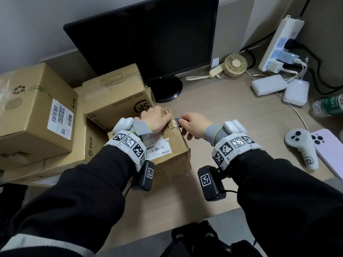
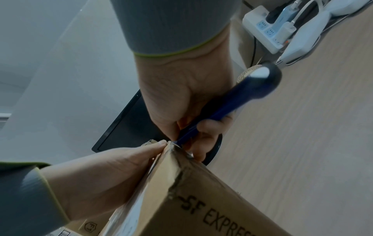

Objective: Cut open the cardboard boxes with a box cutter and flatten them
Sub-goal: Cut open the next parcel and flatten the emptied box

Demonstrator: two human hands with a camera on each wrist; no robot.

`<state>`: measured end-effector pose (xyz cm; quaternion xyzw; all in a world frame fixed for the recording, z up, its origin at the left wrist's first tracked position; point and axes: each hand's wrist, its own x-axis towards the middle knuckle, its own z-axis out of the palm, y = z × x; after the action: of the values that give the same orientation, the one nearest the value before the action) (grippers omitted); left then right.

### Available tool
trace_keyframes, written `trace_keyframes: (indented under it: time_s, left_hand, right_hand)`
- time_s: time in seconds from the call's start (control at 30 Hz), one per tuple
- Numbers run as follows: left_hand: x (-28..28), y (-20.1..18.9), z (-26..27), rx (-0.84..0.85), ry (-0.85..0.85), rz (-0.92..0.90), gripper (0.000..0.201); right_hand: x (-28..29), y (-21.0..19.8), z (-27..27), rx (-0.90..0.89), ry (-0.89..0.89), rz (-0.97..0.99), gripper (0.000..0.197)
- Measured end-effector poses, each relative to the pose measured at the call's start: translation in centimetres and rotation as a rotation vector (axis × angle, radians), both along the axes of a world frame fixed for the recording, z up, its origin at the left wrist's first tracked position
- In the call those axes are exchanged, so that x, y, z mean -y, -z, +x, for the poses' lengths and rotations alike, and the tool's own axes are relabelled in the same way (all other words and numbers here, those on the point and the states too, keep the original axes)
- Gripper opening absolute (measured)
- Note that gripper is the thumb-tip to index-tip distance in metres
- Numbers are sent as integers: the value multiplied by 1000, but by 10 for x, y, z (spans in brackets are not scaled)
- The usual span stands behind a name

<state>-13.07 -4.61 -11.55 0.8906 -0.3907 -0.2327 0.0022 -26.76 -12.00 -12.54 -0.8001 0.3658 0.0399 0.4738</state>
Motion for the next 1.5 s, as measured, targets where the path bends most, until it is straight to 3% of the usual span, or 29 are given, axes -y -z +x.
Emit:
trace_keyframes:
  time_s: [0.17,0.43,0.63,0.8,1.0,1.13,1.2,1.27,1.37,1.4,1.5]
  left_hand:
    - [-1,2,-3,23,-9,-8,56]
    - [-3,17,-6,140,67,-25,54]
    - [2,26,-13,200,128,-29,53]
    - [5,26,-6,190,130,-26,53]
    - [5,23,-6,171,126,-31,56]
    - [0,18,-5,163,153,-28,66]
    - [-3,15,-10,124,238,-40,62]
    - [-11,7,-11,-33,313,-74,60]
    - [-32,-13,-1,-499,145,-366,40]
    - [-39,-19,7,-552,86,-463,33]
    - [-76,-30,38,-337,61,-478,36]
  right_hand:
    - [6,-2,0,-41,-65,-68,29]
    - [-3,4,-15,-182,-201,47,21]
    - [-9,21,-28,-159,-148,99,19]
    - [-21,31,-37,-217,-276,106,16]
    - [-10,30,-41,-134,-64,252,19]
    - [3,19,-32,21,170,158,25]
    - [6,13,-25,87,248,103,27]
    - [6,9,-13,124,275,73,28]
    - [1,3,5,98,221,81,27]
    - [0,2,9,64,184,87,27]
    - [-10,0,16,-41,73,103,25]
